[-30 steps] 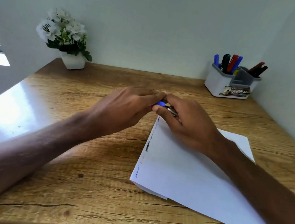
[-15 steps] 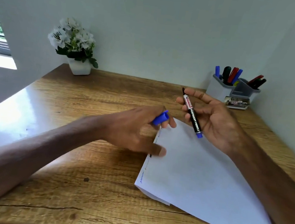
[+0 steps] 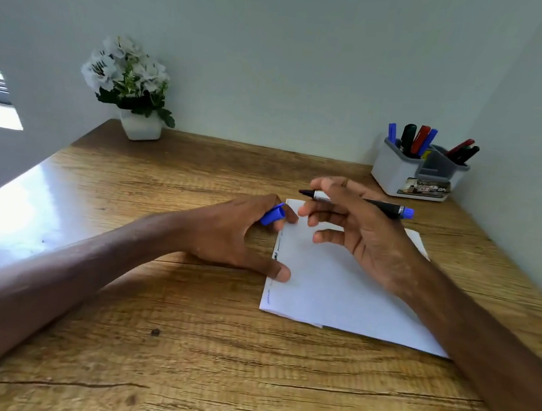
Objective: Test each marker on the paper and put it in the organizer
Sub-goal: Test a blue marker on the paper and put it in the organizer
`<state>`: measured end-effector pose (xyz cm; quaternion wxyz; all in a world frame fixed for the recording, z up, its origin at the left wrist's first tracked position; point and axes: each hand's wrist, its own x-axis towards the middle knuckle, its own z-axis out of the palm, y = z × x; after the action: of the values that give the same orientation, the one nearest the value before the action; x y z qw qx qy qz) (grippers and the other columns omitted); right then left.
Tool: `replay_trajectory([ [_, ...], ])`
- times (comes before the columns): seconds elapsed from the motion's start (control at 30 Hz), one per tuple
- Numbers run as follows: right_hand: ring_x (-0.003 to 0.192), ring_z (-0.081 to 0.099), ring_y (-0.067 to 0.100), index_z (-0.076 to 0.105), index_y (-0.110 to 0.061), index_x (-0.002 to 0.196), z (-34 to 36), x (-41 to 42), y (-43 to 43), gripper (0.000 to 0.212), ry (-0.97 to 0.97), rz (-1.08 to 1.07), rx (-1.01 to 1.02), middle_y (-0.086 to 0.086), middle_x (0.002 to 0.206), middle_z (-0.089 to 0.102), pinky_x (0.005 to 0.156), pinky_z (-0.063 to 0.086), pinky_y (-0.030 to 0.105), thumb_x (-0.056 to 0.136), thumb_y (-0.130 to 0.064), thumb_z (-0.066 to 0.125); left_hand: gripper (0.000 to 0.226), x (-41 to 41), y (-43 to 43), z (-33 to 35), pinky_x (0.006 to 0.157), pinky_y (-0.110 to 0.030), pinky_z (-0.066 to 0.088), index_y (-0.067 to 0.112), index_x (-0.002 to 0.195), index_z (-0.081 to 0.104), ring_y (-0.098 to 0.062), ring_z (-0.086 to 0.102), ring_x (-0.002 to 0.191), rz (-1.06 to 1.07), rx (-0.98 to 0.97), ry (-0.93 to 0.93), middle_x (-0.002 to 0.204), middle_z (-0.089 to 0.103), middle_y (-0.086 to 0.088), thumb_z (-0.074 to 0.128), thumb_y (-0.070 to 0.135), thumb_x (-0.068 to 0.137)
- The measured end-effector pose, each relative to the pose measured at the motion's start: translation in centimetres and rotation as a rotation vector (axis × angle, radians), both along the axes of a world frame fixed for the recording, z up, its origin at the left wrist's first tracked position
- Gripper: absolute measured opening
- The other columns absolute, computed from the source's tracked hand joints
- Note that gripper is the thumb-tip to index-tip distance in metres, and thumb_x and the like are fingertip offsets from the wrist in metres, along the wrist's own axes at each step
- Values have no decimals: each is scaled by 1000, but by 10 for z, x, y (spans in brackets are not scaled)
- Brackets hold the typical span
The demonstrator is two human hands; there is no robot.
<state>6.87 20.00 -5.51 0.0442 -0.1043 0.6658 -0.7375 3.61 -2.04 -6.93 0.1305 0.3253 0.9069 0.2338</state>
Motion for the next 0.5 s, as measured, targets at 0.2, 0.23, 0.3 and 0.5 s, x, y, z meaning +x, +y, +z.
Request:
replay_trajectory([
  [0.2,75,73,28,68,0,107,1,20,-7,30,-2,131,112,25,94,76,58,60,31,92,-24,62,50,-14,-12,-2,79,-26,43,51,122,44,-3,52,98,13,12,29,115,53,21,69,68,82],
  [0.23,72,73,28,69,2,105,-1,23,-7,29,-4,153,150,25,92,76,57,59,31,93,-23,62,58,-17,-13,-4,83,-29,45,50,132,43,-4,53,103,-5,23,33,122,54,19,68,69,82],
  [0.3,69,71,28,72,3,103,-4,29,-7,26,0,186,225,23,88,75,56,59,31,90,-19,68,68,-20,-15,-5,92,-34,47,46,140,41,-8,52,112,-23,24,33,129,51,18,66,71,82],
  [0.5,67,69,34,76,2,100,-12,37,-10,18,63,266,319,31,81,71,57,59,34,82,5,78,61,-24,-15,-8,105,-40,46,59,127,38,-12,49,126,-29,18,22,135,45,19,57,80,73],
])
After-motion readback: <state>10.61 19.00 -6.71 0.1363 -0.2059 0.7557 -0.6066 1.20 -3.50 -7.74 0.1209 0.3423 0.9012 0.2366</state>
